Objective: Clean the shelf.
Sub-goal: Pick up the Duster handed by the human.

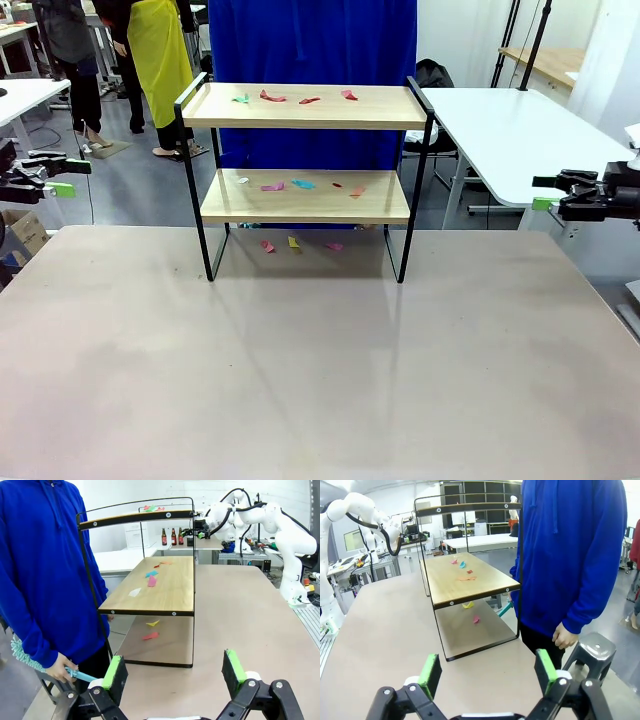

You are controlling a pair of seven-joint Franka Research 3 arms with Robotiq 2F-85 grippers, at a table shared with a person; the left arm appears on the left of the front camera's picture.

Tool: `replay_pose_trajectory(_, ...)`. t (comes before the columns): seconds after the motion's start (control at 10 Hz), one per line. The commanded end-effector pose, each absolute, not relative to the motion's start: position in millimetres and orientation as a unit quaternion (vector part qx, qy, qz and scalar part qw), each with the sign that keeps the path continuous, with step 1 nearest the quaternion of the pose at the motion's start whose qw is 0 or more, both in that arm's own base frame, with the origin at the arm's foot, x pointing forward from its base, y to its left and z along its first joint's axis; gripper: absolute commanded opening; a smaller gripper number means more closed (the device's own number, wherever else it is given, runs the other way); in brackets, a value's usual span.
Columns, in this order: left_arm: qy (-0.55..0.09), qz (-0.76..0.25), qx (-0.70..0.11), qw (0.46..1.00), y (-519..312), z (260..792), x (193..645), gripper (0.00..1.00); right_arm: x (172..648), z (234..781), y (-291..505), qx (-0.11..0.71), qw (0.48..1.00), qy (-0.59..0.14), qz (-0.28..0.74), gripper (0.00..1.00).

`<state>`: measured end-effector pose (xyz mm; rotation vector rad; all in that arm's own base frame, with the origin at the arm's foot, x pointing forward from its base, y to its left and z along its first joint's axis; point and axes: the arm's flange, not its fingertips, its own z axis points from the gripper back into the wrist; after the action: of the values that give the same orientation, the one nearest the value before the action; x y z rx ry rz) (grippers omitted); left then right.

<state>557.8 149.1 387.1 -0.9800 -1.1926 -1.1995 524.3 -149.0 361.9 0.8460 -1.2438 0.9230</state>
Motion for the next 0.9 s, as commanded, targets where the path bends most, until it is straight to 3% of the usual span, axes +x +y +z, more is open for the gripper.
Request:
replay_pose_trajectory(0.0, -0.503, -0.511, -0.414, 0.561, 147.7, 386.6, 558.4, 1.0, 524.5, 364.2, -147.1, 0.369, 0.644, -0.536, 0.402, 1.0)
replay_pose_trajectory(0.8, -0.503, -0.511, -0.414, 0.561, 147.7, 386.6, 558.4, 1.0, 524.5, 364.2, -147.1, 0.369, 0.644, -0.536, 0.402, 1.0)
